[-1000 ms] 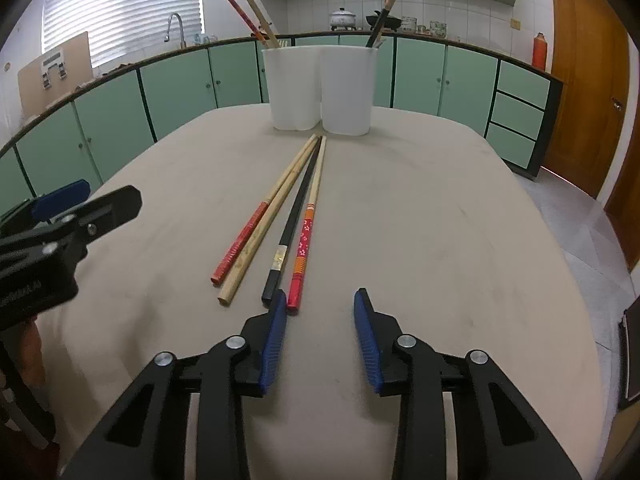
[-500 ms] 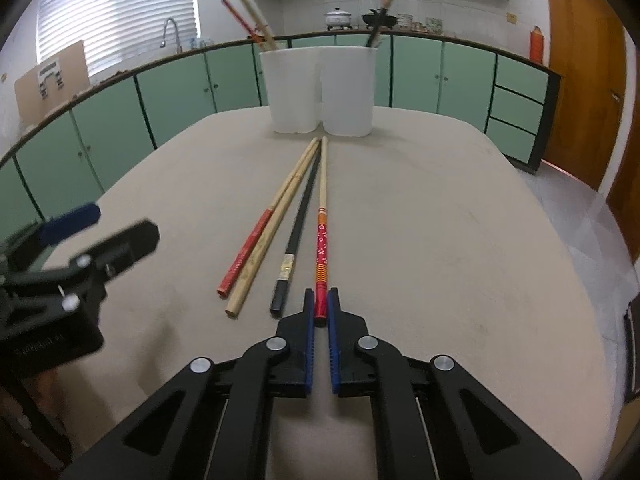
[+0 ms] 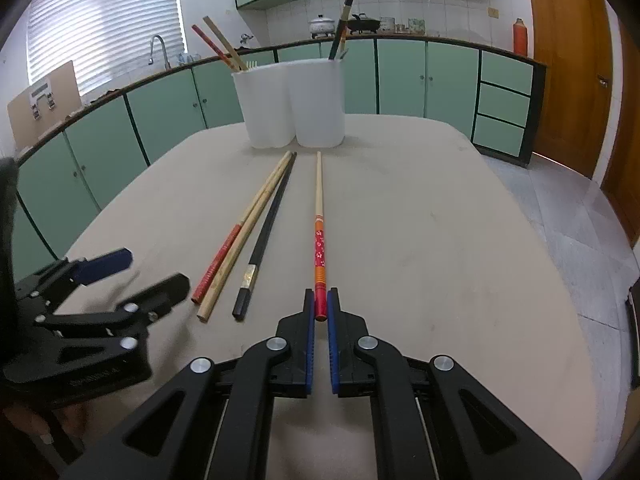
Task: Organize utensils
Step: 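Close the left gripper on the red-painted chopstick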
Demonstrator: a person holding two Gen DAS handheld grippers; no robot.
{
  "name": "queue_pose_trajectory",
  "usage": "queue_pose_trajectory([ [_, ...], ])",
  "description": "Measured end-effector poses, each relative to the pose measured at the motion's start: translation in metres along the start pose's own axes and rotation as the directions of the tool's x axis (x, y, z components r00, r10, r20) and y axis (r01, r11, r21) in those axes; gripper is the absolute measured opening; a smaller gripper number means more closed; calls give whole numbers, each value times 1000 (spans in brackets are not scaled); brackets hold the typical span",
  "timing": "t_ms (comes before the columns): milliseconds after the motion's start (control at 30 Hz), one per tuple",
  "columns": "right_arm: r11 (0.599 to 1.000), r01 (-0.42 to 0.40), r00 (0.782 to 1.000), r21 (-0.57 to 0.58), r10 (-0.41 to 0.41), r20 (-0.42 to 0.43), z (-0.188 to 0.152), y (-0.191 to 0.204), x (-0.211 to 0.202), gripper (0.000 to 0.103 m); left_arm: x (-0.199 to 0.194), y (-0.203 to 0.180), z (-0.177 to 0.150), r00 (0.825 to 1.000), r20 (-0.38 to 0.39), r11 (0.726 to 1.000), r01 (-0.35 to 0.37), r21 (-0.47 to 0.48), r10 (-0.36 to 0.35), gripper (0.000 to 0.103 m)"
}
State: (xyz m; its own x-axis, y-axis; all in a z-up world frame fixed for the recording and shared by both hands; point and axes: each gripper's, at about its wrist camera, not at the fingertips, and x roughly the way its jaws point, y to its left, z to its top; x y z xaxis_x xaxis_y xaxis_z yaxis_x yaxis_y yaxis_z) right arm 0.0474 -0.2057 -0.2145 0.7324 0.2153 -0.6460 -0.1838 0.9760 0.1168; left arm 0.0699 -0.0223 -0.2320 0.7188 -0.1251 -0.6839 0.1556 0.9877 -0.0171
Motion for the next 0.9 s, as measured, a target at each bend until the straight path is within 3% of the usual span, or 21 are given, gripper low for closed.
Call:
queue_pose_trajectory([
  [300, 1000, -17, 1000, 1, 17, 26, 6, -2, -3, 6, 7, -7, 1, 999, -44, 1000, -14, -8, 13, 75],
  [500, 1000, -25, 999, 8, 24, 38, 8, -4, -6, 6, 9, -13, 0, 998, -56, 999, -32, -3, 32, 64],
  [600, 1000, -26, 999, 10, 26, 40, 8, -4, -6, 6, 7, -14, 0, 998, -50, 1000, -26, -6, 25, 47],
  [667, 1000, -26, 999, 9, 26, 41, 9, -4, -6, 6, 7, -16, 1, 999, -48, 1000, 2, -1, -2, 25],
  [733, 1000, -25, 999, 6, 24, 43, 9, -4, -7, 6, 7, -20, 1, 999, -47, 1000, 27, 7, -27, 10],
  [900, 1000, -23, 998, -2, 23, 50, 11, -3, -11, 6, 4, -17, 2, 997, -52, 998, 54, -11, -55, 6],
])
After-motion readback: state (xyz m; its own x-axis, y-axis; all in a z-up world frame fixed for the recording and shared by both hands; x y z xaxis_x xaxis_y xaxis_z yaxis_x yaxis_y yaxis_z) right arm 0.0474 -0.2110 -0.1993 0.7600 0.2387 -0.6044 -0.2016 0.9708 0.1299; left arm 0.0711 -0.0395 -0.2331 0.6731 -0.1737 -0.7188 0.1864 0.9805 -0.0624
